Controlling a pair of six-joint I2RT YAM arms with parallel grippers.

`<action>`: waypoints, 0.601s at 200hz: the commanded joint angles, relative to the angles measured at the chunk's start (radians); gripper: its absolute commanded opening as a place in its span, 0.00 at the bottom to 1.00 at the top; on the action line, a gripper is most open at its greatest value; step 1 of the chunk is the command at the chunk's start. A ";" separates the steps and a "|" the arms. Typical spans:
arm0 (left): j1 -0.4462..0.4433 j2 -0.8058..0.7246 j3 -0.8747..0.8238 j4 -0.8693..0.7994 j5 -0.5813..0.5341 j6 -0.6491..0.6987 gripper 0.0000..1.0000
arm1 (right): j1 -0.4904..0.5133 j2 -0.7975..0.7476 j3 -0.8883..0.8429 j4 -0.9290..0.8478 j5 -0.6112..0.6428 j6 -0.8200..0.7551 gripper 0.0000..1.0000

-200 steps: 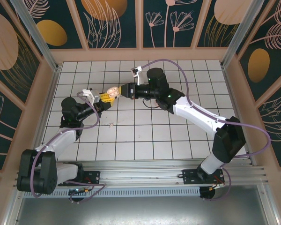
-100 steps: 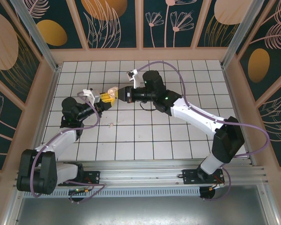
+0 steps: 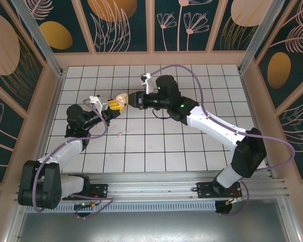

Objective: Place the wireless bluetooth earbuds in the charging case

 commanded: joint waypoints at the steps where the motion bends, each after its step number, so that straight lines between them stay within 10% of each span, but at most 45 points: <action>1: -0.004 0.037 -0.017 0.113 -0.051 -0.084 0.00 | 0.014 -0.032 0.067 -0.123 0.113 -0.034 0.27; 120: 0.130 0.119 -0.061 0.202 -0.259 -0.386 0.00 | 0.172 0.239 0.398 -0.618 0.356 -0.155 0.29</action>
